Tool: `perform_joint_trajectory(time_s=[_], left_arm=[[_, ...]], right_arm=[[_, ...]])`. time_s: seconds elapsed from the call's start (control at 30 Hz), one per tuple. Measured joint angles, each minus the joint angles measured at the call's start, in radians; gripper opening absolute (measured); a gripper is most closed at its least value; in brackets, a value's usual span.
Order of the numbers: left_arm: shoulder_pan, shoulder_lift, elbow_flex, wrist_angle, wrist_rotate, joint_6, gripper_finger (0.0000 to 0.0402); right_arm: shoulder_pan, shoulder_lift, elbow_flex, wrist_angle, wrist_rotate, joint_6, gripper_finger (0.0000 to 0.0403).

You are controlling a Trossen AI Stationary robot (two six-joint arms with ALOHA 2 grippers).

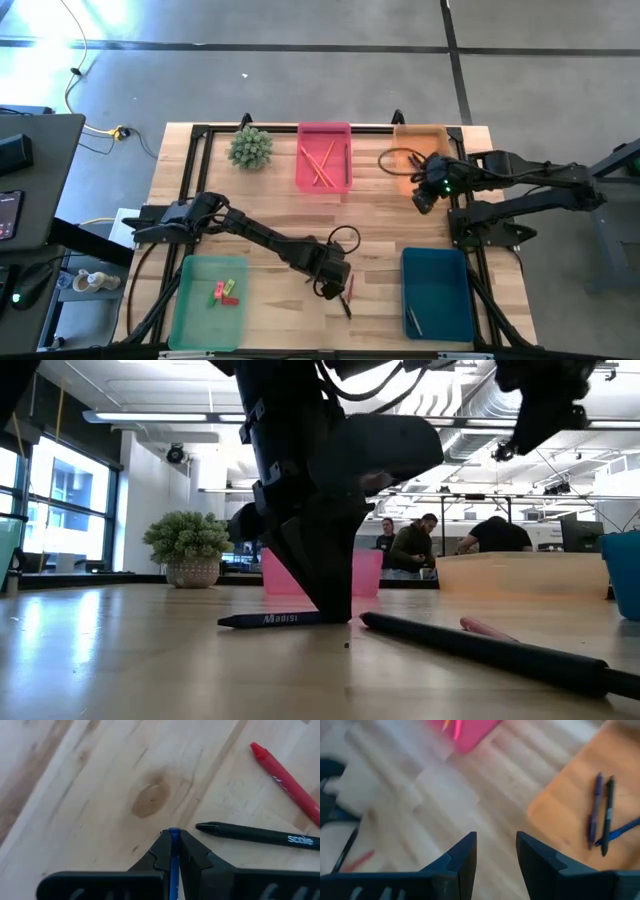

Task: Sort crayons/erasers/pens/pencils in bins
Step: Put the blue crayon into the blue bin

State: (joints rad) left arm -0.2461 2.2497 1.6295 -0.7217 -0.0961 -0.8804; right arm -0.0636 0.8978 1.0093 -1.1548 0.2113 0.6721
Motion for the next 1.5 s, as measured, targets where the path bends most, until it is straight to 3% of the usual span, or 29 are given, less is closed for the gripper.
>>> perform_joint_trajectory(time_s=[0.23,0.43,0.73,1.07,1.5], left_arm=[[0.019,-0.036,-0.005,0.027,0.087,0.071,0.0],[0.039,-0.068,-0.006,0.026,0.151,0.111,0.0],[0.062,-0.069,-0.005,0.055,0.215,0.14,0.0],[0.103,-0.07,-0.003,0.287,0.364,0.155,0.0],[0.169,-0.072,-0.002,0.608,0.412,0.082,0.0]], right_arm=[[0.154,-0.084,0.001,-0.032,-0.014,0.007,0.013],[0.297,-0.163,-0.057,-0.021,-0.001,0.148,0.013],[0.493,-0.154,-0.142,0.172,-0.019,0.254,0.013],[0.686,-0.125,-0.192,0.254,0.047,0.41,0.013],[0.912,-0.119,-0.194,0.382,0.134,0.544,0.013]])
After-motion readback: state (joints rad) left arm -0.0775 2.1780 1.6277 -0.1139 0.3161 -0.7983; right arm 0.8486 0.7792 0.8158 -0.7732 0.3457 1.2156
